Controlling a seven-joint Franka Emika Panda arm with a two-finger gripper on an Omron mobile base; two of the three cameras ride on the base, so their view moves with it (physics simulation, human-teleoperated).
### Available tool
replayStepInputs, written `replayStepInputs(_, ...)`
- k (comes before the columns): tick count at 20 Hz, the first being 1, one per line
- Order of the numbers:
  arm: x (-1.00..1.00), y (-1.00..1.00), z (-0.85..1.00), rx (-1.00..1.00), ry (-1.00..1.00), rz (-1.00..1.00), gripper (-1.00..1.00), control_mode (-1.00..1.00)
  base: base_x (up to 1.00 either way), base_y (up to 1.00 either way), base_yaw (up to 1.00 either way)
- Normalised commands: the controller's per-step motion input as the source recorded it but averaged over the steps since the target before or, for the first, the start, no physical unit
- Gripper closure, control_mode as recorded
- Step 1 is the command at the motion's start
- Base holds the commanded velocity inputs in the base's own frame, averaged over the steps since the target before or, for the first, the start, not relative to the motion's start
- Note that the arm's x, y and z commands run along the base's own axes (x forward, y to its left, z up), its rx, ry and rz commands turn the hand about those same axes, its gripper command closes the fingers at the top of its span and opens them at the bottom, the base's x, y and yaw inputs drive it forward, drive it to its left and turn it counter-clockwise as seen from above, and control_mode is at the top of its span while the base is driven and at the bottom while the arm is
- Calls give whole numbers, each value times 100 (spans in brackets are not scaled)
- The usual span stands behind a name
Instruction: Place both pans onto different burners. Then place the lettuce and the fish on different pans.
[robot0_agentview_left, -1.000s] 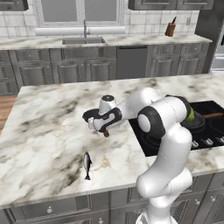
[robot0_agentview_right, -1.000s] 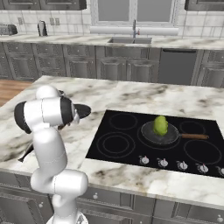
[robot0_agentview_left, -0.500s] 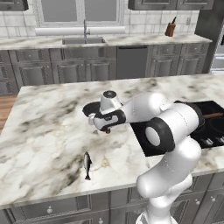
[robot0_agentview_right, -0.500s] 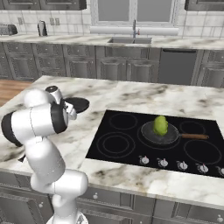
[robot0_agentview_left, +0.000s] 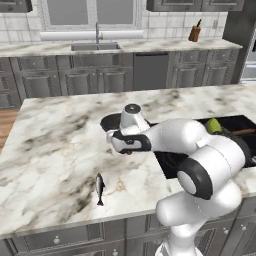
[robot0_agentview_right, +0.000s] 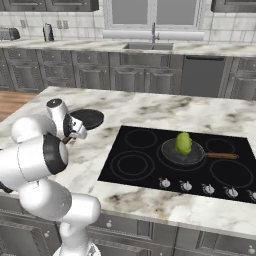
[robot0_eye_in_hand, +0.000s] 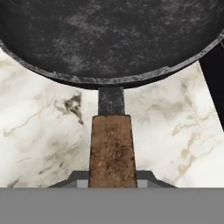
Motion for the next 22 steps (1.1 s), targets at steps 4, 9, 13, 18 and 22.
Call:
replayStepInputs(4,-43,-35,25,0,0,-2,100,-100,0,0,0)
replayStepInputs(9,-45,-34,7,0,0,-2,100,-100,0,0,0)
replayStepInputs(13,-57,-32,4,0,0,-5,100,-100,0,0,0)
replayStepInputs(18,-42,-32,6,0,0,-12,100,-100,0,0,0)
replayStepInputs(22,-26,-25,2,0,0,-16,100,-100,0,0,0)
